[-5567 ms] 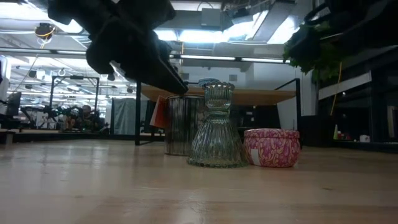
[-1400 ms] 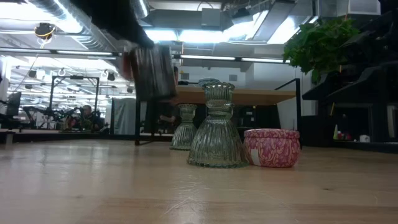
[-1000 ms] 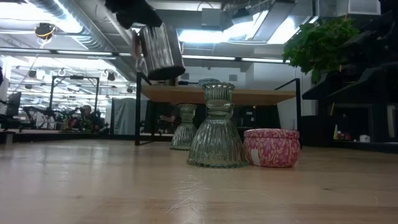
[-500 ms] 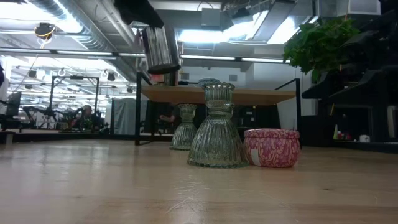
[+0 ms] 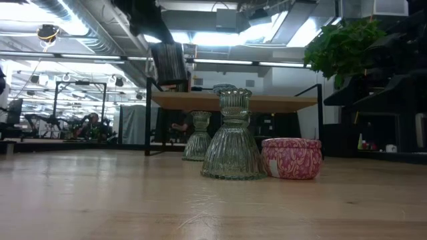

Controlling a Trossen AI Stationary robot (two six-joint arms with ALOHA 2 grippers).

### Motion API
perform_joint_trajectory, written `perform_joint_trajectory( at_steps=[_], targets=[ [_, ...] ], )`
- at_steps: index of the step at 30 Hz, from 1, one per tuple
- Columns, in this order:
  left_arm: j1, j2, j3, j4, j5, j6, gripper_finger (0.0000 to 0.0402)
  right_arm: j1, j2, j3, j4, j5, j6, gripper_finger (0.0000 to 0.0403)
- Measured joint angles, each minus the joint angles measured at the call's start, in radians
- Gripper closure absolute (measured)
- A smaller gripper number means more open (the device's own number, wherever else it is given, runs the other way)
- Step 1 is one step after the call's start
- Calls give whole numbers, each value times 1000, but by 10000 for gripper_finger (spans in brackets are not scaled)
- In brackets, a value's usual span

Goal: Pick & Place candle stick holders
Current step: Put the brown scented candle on the shelf aligned with the other scented candle, then put the pink scented candle on the shelf aligned with the other scented candles

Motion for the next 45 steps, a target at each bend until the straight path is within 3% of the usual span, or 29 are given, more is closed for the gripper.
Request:
perform_joint_trajectory(
  at_steps=[10, 26, 39, 45],
  targets=[
    [50, 1, 0, 1, 8, -6, 400, 0, 0, 0, 0, -2, -16, 5],
    [87, 106, 0, 62, 4, 31, 397, 0, 0, 0, 0, -2, -23, 5],
    [84, 99, 0, 67, -33, 63, 295, 0, 0, 0, 0, 1, -23, 5],
    [16, 15, 35, 67, -49, 94, 275, 0, 0, 0, 0, 1, -23, 5]
  ],
)
